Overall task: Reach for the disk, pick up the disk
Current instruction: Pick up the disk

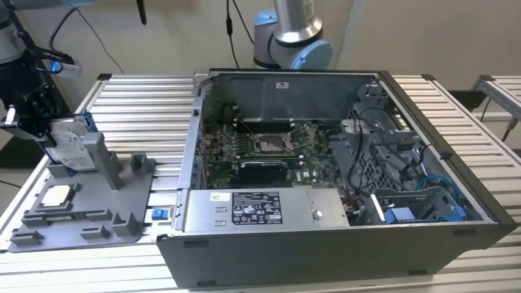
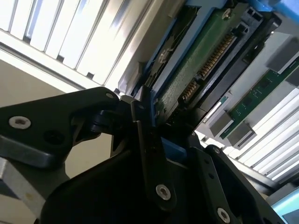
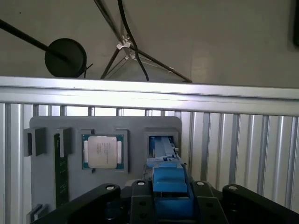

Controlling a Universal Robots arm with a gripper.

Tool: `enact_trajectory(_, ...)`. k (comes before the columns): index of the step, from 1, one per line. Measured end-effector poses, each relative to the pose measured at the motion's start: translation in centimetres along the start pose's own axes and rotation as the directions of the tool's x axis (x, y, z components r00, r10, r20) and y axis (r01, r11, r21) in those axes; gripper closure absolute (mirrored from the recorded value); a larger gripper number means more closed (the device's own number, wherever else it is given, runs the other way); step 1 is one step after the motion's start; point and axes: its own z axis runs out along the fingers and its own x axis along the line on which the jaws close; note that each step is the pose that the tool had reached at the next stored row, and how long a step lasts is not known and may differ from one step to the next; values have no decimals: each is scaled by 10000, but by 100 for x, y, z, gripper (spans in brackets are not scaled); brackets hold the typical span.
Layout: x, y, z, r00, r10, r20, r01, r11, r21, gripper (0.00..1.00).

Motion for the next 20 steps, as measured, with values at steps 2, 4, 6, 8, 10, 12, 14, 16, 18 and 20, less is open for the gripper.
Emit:
enact_trajectory(2, 0, 0, 0, 10000, 1, 0, -1, 10000, 0, 100)
enact_trajectory(4, 0, 0, 0, 10000, 1, 1, -1, 10000, 1, 100)
enact_trajectory(6, 1, -1, 1, 10000, -2, 60, 2, 10000, 3, 100)
enact_trajectory(8, 0, 0, 1, 9999, -2, 113, 2, 10000, 4, 100)
enact_trajectory(10, 0, 0, 1, 9999, 0, 116, 0, 10000, 5, 100)
enact_trajectory(12, 0, 0, 0, 9999, -1, 106, 1, 10000, 3, 100)
enact_trajectory(14, 0, 0, 0, 9999, -1, 104, 1, 10000, 3, 100)
enact_trajectory(16, 0, 0, 1, 9999, 0, 105, -1, 10000, 4, 100)
enact_trajectory(18, 0, 0, 0, 9999, 1, 105, -1, 10000, 3, 100)
enact_trajectory(20, 0, 0, -8, 9999, 1, 106, -1, 10000, 5, 100)
